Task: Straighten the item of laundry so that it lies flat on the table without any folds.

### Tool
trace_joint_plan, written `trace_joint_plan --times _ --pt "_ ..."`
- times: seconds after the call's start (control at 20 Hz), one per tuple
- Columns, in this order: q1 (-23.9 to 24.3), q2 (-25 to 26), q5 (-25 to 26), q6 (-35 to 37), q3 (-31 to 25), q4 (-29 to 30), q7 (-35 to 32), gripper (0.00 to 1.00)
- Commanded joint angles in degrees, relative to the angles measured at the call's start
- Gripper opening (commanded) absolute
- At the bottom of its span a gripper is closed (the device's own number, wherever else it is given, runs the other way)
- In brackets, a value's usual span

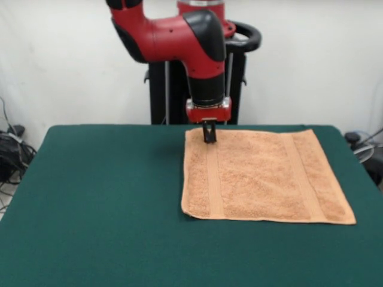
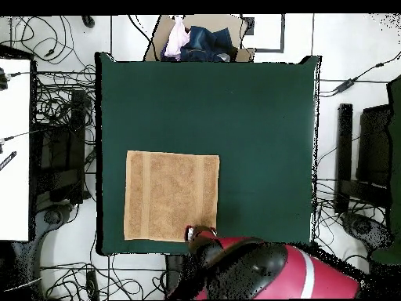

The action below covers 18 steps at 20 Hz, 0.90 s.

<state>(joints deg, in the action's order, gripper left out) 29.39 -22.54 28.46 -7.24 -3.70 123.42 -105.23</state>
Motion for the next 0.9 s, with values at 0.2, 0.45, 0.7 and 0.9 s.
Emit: trace_joint_plan --times 0.2,0.45,0.7,0.9 --pt "1.1 -8.3 -6.7 11.9 -7.5 2.7 -7.9 0.00" --pt "0.1 -9.2 -7.8 11.6 -7.8 4.1 -9.0 0.00" --pt "-2.0 0.0 -6.8 4.5 -5.5 0.4 -9.8 0.00" --pt "-6.4 9.9 -6.0 -5.6 -1.5 -4.6 -11.5 0.00"
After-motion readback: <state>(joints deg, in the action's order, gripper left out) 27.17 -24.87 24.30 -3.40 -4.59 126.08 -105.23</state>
